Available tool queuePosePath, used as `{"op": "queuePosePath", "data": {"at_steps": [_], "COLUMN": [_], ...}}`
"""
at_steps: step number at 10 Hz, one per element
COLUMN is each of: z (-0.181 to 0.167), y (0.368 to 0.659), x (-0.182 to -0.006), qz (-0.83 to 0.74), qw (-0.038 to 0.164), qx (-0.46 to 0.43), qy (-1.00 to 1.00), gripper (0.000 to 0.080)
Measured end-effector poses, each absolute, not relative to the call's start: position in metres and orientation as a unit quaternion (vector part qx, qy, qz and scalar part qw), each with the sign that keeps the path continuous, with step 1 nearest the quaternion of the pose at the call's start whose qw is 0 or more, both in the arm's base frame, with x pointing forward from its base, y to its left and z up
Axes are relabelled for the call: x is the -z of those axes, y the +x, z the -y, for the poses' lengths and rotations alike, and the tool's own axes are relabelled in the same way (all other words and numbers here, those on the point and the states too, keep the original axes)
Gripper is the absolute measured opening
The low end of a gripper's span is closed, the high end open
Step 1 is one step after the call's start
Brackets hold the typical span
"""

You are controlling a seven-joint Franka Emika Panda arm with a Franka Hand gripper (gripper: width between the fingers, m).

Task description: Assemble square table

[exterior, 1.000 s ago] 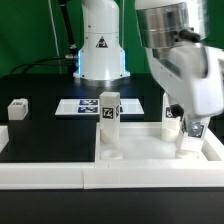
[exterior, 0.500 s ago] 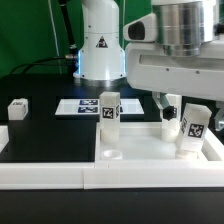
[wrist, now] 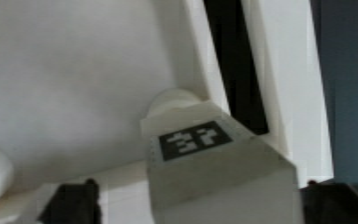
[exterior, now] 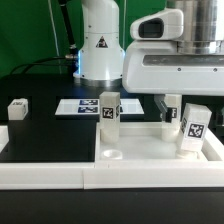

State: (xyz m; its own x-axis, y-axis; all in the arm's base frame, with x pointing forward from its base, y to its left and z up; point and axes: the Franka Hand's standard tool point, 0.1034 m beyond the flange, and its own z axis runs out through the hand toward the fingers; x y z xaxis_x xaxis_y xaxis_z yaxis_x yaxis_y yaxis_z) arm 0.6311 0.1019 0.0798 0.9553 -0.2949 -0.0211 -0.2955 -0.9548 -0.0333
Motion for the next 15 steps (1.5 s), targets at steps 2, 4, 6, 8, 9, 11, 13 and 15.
{"op": "queuePosePath", "data": {"at_steps": [2,4,6,8,9,11,13,15], "z": [-0.1023,-0.1027,-0.1023,-0.0965,-0.0928,-0.0956,-0.1019,-0.1022], "y": [0.6309,0.6307,0.6306,0.6331,0.6327,0.6318,0.6315,0.6303], "x": [-0.0795,-0.0793,-0.0782,-0.0772,-0.0767,-0.0763,-0.0761,-0.0761], "qz": [-0.207,-0.277,-0.345,-0.451,-0.525,-0.63,-0.718,-0.68], "qw": [0.018,0.017,0.017,0.027,0.043,0.06,0.068,0.065], "qx": [-0.009,-0.011,-0.012,-0.01,-0.015,-0.032,-0.046,-0.044], "qy": [-0.978,-0.961,-0.938,-0.892,-0.85,-0.774,-0.691,-0.729], "gripper": [0.0399,0.0291,0.0291,0.0291,0.0291,0.0292,0.0292,0.0292]}}
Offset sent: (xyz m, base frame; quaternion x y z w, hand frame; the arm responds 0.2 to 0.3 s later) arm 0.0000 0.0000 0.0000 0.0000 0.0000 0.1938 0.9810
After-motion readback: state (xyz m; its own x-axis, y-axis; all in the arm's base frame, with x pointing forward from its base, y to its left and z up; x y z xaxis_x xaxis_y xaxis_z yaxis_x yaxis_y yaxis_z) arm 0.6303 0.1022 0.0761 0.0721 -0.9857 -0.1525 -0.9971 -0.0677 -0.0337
